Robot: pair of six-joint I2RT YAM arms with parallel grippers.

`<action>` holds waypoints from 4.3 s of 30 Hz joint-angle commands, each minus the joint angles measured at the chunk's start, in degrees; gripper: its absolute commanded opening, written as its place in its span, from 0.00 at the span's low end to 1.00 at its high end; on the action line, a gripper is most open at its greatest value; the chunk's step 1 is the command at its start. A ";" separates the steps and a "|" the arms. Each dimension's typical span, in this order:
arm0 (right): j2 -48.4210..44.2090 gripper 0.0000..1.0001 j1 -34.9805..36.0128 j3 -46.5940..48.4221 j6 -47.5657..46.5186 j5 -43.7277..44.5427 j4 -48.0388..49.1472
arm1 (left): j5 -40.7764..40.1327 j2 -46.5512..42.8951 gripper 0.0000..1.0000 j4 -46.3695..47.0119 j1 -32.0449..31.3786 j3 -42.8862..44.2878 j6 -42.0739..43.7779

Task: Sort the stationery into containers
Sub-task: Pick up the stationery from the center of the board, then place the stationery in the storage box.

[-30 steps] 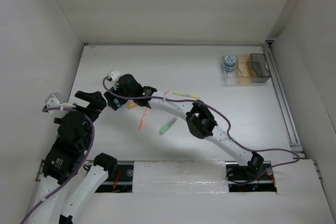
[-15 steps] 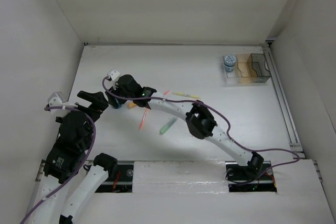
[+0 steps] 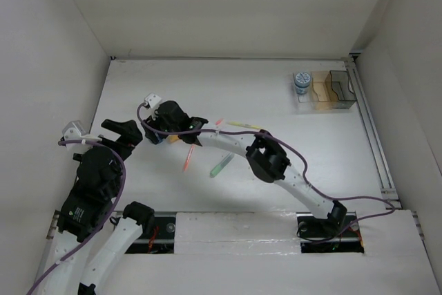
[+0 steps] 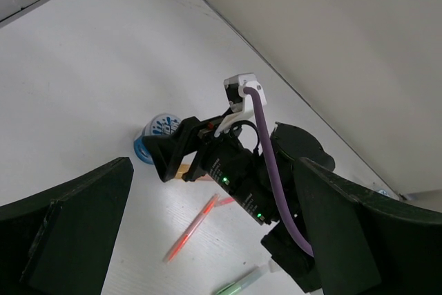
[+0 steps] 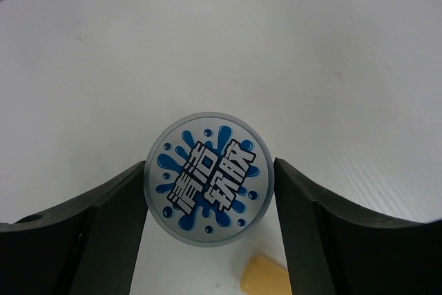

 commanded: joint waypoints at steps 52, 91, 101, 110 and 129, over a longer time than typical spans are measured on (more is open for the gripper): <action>-49.03 0.00 -55.19 -53.87 9.75 16.44 2.92 | 3.25 0.11 1.00 3.66 0.20 -0.82 3.15; -45.16 0.44 -55.29 -55.45 8.17 15.82 4.24 | 3.25 0.64 1.00 4.19 0.20 -0.82 3.15; -49.82 0.99 -52.30 -55.45 8.00 18.71 3.10 | 3.25 0.64 1.00 4.19 0.20 -0.82 3.15; -56.13 0.99 -47.83 -52.99 7.20 20.48 -1.11 | 3.25 0.64 1.00 4.19 0.20 -0.82 3.15; -68.62 0.99 -30.07 -61.94 4.02 11.23 -15.53 | 3.25 1.70 1.00 3.66 0.20 -0.82 3.15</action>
